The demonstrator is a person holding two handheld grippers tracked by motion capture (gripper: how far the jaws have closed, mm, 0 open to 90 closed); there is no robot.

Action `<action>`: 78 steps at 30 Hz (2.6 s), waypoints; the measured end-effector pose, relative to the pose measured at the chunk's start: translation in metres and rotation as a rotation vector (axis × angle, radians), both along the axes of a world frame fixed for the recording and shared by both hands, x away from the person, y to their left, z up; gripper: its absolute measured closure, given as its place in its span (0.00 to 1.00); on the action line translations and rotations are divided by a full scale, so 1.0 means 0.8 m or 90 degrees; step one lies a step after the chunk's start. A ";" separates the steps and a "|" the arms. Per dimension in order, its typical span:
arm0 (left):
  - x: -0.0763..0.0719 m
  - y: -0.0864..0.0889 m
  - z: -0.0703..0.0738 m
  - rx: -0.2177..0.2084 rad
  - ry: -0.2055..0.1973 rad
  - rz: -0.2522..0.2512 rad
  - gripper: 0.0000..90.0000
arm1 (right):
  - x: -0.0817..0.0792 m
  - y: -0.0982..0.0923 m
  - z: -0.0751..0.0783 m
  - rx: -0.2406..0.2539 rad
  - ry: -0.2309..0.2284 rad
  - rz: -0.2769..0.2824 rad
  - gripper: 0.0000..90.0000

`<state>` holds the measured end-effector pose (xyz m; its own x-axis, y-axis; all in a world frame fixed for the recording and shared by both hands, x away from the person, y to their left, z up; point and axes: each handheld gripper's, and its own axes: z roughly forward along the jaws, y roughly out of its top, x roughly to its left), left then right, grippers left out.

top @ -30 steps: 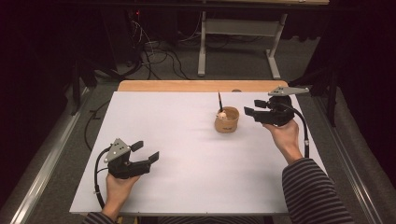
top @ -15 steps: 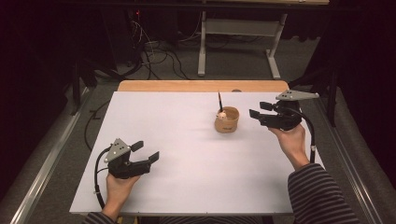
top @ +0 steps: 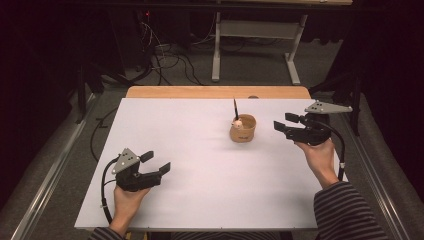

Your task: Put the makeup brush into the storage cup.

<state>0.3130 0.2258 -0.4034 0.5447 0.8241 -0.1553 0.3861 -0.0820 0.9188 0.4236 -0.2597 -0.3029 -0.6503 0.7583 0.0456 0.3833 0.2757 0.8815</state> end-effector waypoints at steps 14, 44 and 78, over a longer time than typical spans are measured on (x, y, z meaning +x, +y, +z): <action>-0.001 -0.001 0.000 0.001 0.000 0.000 0.25 | -0.022 -0.016 -0.005 0.028 -0.011 -0.002 0.48; 0.000 -0.002 0.000 -0.001 0.001 0.001 0.25 | -0.054 -0.038 -0.014 0.034 -0.025 -0.005 0.48; -0.001 -0.001 0.000 -0.002 -0.002 0.001 0.25 | -0.094 -0.031 -0.035 0.042 -0.032 0.031 0.46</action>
<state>0.3122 0.2251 -0.4031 0.5432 0.8250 -0.1559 0.3837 -0.0787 0.9201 0.3483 -0.2849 -0.3309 -0.6895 0.7217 0.0610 0.3255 0.2336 0.9162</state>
